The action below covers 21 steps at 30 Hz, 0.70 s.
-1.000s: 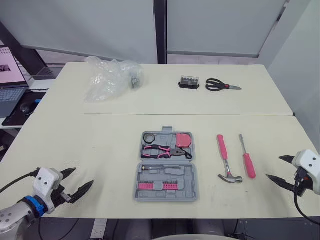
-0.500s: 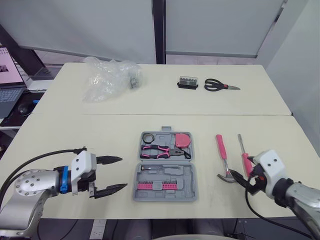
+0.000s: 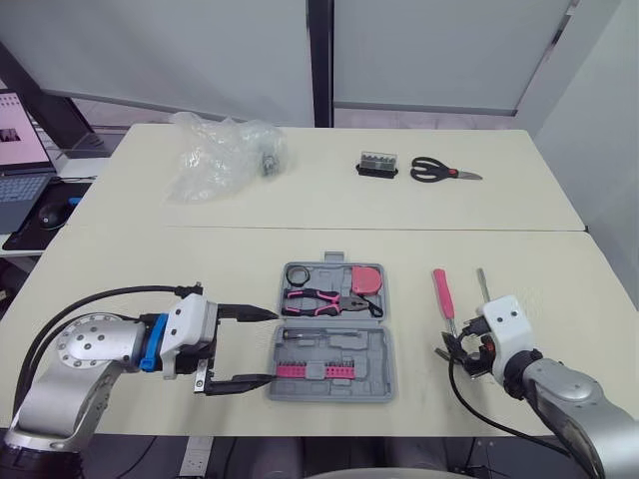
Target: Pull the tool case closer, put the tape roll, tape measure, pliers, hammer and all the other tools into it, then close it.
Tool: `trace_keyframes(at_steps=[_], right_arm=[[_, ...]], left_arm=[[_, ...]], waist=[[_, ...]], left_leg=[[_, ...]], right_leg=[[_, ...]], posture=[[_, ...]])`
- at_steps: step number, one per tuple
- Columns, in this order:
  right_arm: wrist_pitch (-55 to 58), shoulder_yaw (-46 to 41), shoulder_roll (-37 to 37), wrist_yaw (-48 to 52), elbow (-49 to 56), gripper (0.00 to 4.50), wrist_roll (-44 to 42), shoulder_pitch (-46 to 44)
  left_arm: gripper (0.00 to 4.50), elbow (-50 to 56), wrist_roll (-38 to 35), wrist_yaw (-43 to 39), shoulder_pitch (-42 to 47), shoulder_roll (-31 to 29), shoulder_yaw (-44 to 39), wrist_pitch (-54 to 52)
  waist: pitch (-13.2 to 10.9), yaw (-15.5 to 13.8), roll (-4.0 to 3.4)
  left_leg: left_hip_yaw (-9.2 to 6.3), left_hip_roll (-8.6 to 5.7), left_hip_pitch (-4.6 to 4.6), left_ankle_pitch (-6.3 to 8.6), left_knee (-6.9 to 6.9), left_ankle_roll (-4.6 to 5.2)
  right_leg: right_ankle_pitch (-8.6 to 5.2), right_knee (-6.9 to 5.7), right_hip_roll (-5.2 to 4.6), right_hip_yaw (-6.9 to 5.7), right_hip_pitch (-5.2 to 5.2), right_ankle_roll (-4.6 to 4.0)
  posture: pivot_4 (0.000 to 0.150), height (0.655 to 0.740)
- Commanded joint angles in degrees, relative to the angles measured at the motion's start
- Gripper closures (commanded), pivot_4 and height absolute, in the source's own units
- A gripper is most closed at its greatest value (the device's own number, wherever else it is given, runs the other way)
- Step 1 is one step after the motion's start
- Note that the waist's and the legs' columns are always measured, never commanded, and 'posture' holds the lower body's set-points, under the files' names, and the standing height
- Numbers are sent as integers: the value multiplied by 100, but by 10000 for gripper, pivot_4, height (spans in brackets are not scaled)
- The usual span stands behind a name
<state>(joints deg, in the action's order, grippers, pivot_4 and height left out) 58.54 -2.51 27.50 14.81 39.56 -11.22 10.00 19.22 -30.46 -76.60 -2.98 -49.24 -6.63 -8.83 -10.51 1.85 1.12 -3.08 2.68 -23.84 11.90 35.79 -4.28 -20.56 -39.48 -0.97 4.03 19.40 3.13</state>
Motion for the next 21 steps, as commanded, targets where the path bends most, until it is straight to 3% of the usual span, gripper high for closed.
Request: trace_keyframes(at_steps=[1, 11, 14, 18, 21], right_arm=[[33, 92, -39, -66, -75, 0, 67, -128], [86, 260, -494, -395, -751, 0, 234, -398], [3, 352, -574, -443, -851, 6435, 306, -384], [38, 351, -758, -565, -852, 19443, 360, -351], [9, 316, -875, -650, -844, 25715, 408, -292]], left_arm=[[549, 214, -116, 66, 123, 29, 57, -88], [549, 116, 2, 96, 448, 74, 288, -79], [0, 135, 8, 100, 484, 80, 321, -97], [0, 138, 10, 113, 566, 67, 358, -120], [0, 132, 14, 129, 607, 68, 375, -129]], waist=[[0, 0, 0], [0, 1, 0], [0, 1, 0], [0, 1, 0], [1, 1, 1]], left_leg=[[0, 0, 0, 0, 0, 0], [1, 0, -5, 0, -1, 0], [2, 0, -4, 0, -1, 0], [1, 1, -4, 0, 0, 0], [2, 1, -4, 0, 2, 0]], right_leg=[[0, 0, 0, 0, 0, 0], [0, -3, 1, 2, 9, 0], [0, -5, 1, 2, 10, 0], [0, -8, 3, 3, 12, 0], [0, -11, 2, 3, 12, 0]], posture=[[1500, 7400], [1500, 7400], [1500, 7400], [1500, 7400], [1500, 7400]])
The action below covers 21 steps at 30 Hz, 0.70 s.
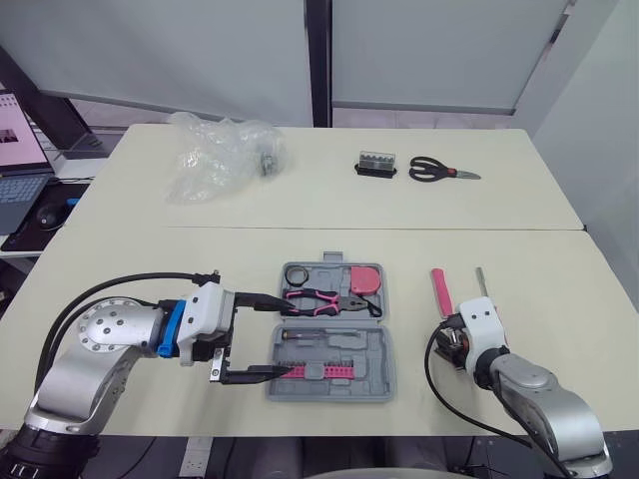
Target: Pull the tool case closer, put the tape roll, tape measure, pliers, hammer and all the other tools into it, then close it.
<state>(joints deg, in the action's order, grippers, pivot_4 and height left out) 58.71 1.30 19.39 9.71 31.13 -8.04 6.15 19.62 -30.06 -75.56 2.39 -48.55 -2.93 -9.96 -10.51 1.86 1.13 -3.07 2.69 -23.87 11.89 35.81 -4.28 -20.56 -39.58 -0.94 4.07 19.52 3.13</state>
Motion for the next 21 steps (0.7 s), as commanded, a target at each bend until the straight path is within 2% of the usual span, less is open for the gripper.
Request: trace_keyframes(at_steps=[1, 10, 17, 21], right_arm=[[-26, -73, -93, -165, -3, 27871, 109, 105], [-393, -232, -218, -154, 101, 42806, 95, 158], [-302, -53, 574, 578, 696, 43025, -90, -70], [-181, 64, 1996, 1735, 1287, 43025, -391, -492]], left_arm=[[0, 87, -23, 29, 80, 2, 10, -15], [0, -141, 67, 143, 80, -65, -103, -34], [0, -307, 154, 343, -219, -223, -555, 8], [0, -401, 335, 328, -641, -391, -945, 186]], waist=[[0, 0, 0], [0, 1, -1], [-4, 17, -5], [-11, 31, -14]], left_leg=[[0, 0, 0, 0, 0, 0], [1, 0, 0, 0, -2, 0], [6, 0, -4, 0, -3, 0], [9, 0, -5, 0, -3, 0]], right_leg=[[0, -1, 0, -1, 0, 0], [0, -4, 0, 1, 5, 0], [0, -6, 0, 5, 13, 0], [0, -8, -2, 7, 15, 0]], posture=[[1500, 7400], [1500, 7400], [1500, 7400], [1500, 7400]])
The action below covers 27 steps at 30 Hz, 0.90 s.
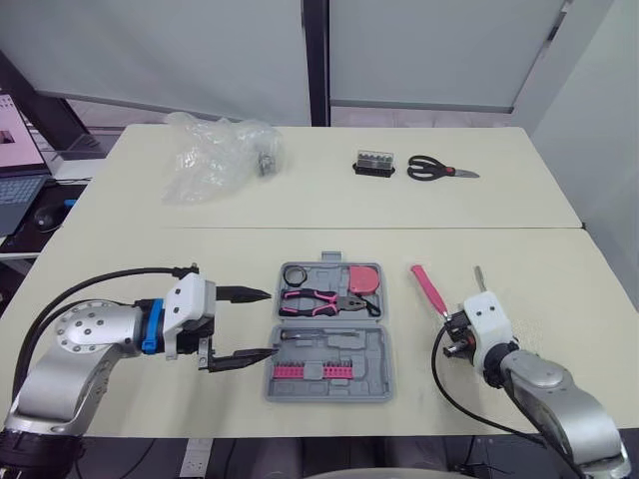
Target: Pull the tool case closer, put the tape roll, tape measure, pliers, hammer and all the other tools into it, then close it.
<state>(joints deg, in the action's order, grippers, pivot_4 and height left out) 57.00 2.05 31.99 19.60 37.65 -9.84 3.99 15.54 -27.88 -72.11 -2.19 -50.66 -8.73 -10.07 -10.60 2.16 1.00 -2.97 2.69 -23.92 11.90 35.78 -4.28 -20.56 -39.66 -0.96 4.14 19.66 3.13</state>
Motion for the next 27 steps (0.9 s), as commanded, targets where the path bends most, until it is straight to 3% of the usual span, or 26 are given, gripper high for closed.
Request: trace_keyframes(at_steps=[1, 4, 8, 16, 27], right_arm=[[-79, 65, 1137, 1027, 692, 43025, -233, -363], [-512, 517, 2397, 1890, 682, 43025, -79, -723], [-1319, 1413, 3077, 2698, 532, 43025, 321, -1442], [-1344, 2899, 2422, 3477, 236, 43025, 789, -2784], [-1116, 3802, 1339, 3457, -278, 43025, 1427, -3327]], left_arm=[[0, -65, 240, -36, -282, -245, -410, 315], [0, -324, 613, -140, -570, -443, -470, 732], [0, -420, 787, -238, -818, -628, -473, 842], [0, -244, 932, -226, -1001, -757, -444, 731], [0, -77, 1005, -186, -1091, -776, -446, 593]], waist=[[-2, -8, -1], [-2, -28, -2], [-5, -24, 2], [-7, -21, 4], [-7, -25, 4]], left_leg=[[0, 0, 0, 0, 0, 0], [-3, 1, 2, 0, -2, 0], [-2, 1, 0, 0, -3, 1], [-5, 2, -3, 0, -3, 1], [-5, 1, -3, 0, 0, 0]], right_leg=[[0, 0, -1, -1, 0, 0], [-1, 4, 0, -5, -1, -2], [-1, 13, -3, -5, -1, -2], [-1, 10, -3, -8, 1, -2], [-1, 1, -3, -9, 6, -3]], posture=[[1500, 7400], [1500, 7400], [1500, 7400], [1500, 7400], [1500, 7400]])
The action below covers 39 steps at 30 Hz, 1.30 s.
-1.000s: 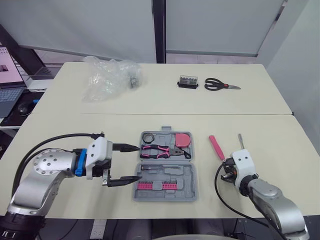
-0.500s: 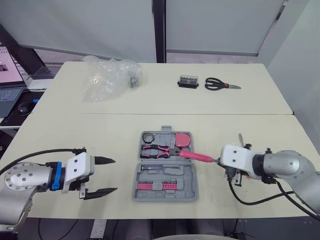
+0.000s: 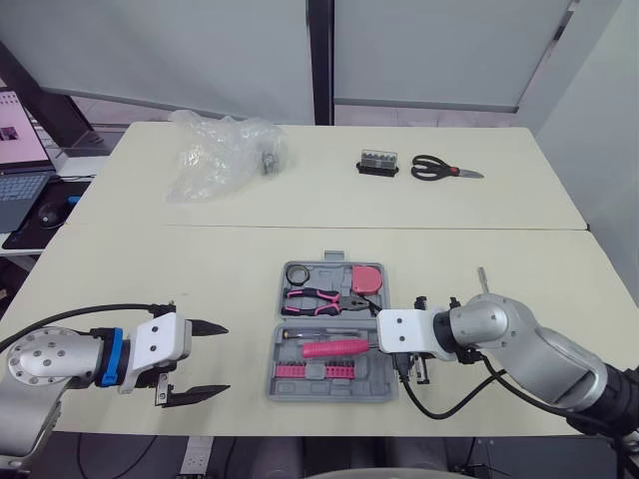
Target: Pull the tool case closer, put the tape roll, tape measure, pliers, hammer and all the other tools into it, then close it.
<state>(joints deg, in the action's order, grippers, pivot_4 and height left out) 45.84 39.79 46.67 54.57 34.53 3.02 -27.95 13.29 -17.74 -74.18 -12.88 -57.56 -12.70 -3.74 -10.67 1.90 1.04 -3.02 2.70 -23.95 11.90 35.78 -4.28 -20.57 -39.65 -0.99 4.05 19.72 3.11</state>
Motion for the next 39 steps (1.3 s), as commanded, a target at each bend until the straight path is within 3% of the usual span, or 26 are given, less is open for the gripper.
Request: trace_keyframes(at_steps=[1, 15, 39], right_arm=[[-1, 66, -200, -40, -23, 43025, 192, -153], [-363, 369, -897, 63, -838, 43025, 620, -386], [-669, 460, -1452, 173, -1361, 43025, 1002, -317]], left_arm=[[0, 154, -6, 19, -24, -88, -46, -49], [0, 197, 46, 64, -77, -75, -42, -88], [0, 124, 118, 87, -23, -31, 49, -21]], waist=[[0, 1, 0], [0, 5, 0], [0, 6, 1]], left_leg=[[1, 0, 0, 0, 0, 0], [4, 0, -1, 0, 5, 0], [5, 1, -3, 0, 5, 0]], right_leg=[[0, -1, 0, 1, 1, 0], [0, -23, 1, 1, 18, 0], [0, -29, 2, 1, 25, -1]], posture=[[1500, 7400], [1500, 7400], [1500, 7400]])
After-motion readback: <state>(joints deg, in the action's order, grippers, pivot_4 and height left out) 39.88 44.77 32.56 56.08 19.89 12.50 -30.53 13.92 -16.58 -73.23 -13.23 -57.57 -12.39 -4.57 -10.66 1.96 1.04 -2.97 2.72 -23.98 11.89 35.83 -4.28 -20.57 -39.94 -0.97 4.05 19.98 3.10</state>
